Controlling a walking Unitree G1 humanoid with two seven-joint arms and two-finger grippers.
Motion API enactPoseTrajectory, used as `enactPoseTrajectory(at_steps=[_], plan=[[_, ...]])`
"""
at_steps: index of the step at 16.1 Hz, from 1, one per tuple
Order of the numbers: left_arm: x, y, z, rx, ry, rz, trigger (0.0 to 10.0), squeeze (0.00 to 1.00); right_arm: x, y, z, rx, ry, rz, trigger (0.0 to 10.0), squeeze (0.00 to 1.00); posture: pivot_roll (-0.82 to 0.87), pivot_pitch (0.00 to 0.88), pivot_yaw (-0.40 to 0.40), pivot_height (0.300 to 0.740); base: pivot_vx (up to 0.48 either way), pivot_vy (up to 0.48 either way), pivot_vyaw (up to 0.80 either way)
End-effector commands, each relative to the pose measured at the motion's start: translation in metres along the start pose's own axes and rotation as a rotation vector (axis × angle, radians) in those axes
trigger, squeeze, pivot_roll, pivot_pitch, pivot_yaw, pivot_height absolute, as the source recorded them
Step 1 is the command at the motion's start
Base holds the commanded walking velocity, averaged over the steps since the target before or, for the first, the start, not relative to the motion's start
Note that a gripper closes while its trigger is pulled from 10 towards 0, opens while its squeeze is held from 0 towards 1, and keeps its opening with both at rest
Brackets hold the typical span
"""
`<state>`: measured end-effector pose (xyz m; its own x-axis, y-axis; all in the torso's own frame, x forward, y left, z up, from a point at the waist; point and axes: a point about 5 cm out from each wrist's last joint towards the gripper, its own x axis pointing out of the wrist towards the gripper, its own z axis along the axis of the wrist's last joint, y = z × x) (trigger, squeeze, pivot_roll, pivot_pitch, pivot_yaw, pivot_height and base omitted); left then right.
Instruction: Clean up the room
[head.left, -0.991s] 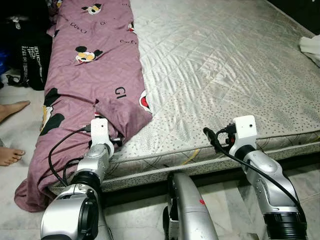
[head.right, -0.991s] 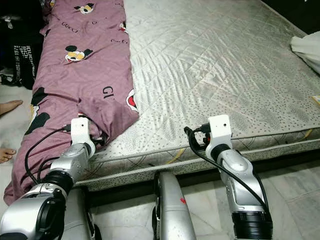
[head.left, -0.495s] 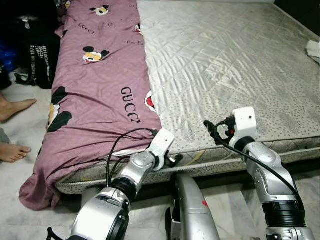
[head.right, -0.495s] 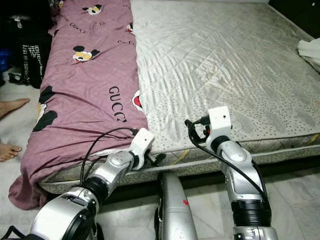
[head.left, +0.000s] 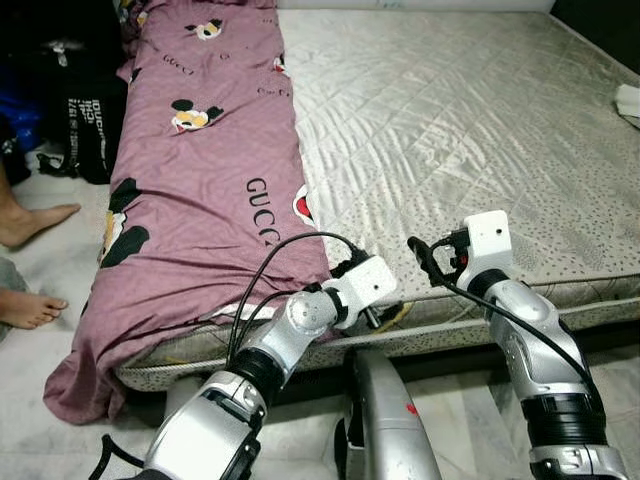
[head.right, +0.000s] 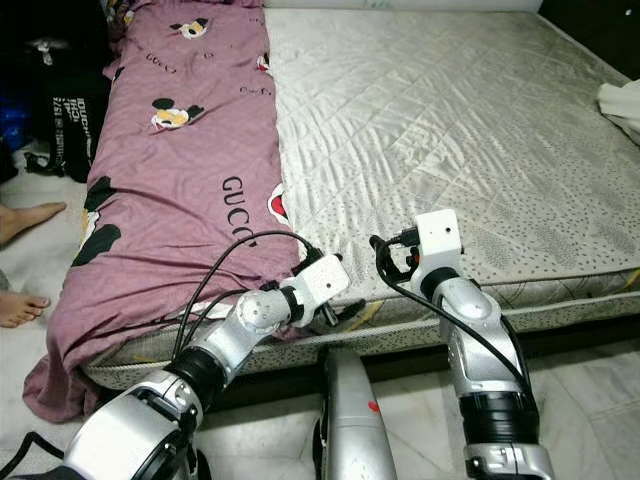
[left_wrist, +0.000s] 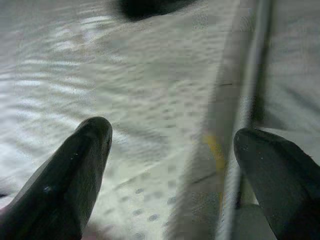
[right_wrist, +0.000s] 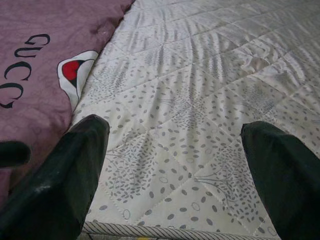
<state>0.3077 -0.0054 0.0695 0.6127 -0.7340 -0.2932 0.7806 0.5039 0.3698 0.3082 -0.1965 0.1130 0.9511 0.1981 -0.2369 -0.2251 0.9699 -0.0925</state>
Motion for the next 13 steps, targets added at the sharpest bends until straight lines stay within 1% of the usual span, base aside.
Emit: enactPoseTrajectory(at_steps=[1, 2, 3, 4, 5, 6, 7, 8, 9, 10, 11, 12, 13], plan=[[-0.003, 0.015, 0.005, -0.001, -0.02, 0.111, 10.0, 0.0, 0.001, -0.003, 0.003, -0.009, -0.009, -0.007, 10.0, 0.0, -0.28, 0.0, -0.061, 0.546, 0.0, 0.0, 0.0], [-0.007, 0.029, 0.007, -0.053, -0.044, 0.239, 10.0, 0.0, 0.001, -0.002, 0.003, -0.008, -0.009, -0.007, 10.0, 0.0, -0.27, 0.0, -0.06, 0.546, 0.0, 0.0, 0.0], [-0.02, 0.056, 0.002, -0.171, -0.054, 0.46, 10.0, 0.0, 0.001, -0.002, 0.002, -0.007, -0.008, -0.008, 10.0, 0.0, -0.27, 0.0, -0.06, 0.546, 0.0, 0.0, 0.0], [-0.031, 0.073, -0.006, -0.239, -0.042, 0.59, 10.0, 0.0, 0.001, -0.002, 0.001, -0.006, -0.006, -0.008, 10.0, 0.0, -0.27, 0.003, -0.058, 0.546, 0.0, 0.0, 0.0], [-0.05, 0.094, -0.029, -0.298, 0.045, 0.714, 10.0, 0.0, 0.001, 0.0, 0.0, -0.004, -0.005, -0.008, 10.0, 0.0, -0.27, 0.011, -0.057, 0.546, 0.0, 0.0, 0.0], [-0.06, 0.103, -0.044, -0.335, 0.116, 0.743, 10.0, 0.0, 0.001, -0.001, 0.0, -0.002, -0.006, -0.009, 10.0, 0.0, -0.27, 0.011, -0.057, 0.546, 0.0, 0.0, 0.0], [-0.069, 0.108, -0.06, -0.349, 0.226, 0.74, 10.0, 0.0, 0.001, -0.001, 0.0, -0.001, -0.008, -0.011, 10.0, 0.0, -0.27, 0.021, -0.058, 0.546, 0.0, 0.0, 0.0], [-0.073, 0.109, -0.068, -0.366, 0.278, 0.713, 10.0, 0.0, 0.001, -0.002, 0.0, -0.001, -0.009, -0.013, 10.0, 0.0, -0.27, 0.024, -0.059, 0.546, 0.0, 0.0, 0.0], [-0.073, 0.101, -0.079, -0.35, 0.366, 0.576, 10.0, 0.0, 0.001, -0.002, 0.001, -0.002, -0.011, -0.016, 10.0, 0.0, -0.27, 0.028, -0.057, 0.546, 0.0, 0.0, 0.0], [-0.069, 0.093, -0.081, -0.365, 0.382, 0.481, 10.0, 0.0, 0.001, -0.004, 0.001, -0.003, -0.011, -0.019, 10.0, 0.0, -0.27, 0.03, -0.057, 0.546, 0.0, 0.0, 0.0], [-0.063, 0.078, -0.083, -0.339, 0.415, 0.362, 10.0, 0.0, 0.002, -0.005, 0.002, -0.003, -0.012, -0.023, 10.0, 0.0, -0.27, 0.032, -0.055, 0.546, 0.0, 0.0, 0.0], [-0.059, 0.066, -0.086, -0.339, 0.444, 0.29, 10.0, 0.0, 0.002, -0.004, 0.003, -0.003, -0.013, -0.024, 10.0, 0.0, -0.27, 0.032, -0.055, 0.546, 0.0, 0.0, 0.0], [-0.054, 0.051, -0.088, -0.306, 0.467, 0.21, 10.0, 0.0, 0.003, -0.004, 0.004, -0.002, -0.016, -0.023, 10.0, 0.0, -0.27, 0.032, -0.055, 0.546, 0.0, 0.0, 0.0]])
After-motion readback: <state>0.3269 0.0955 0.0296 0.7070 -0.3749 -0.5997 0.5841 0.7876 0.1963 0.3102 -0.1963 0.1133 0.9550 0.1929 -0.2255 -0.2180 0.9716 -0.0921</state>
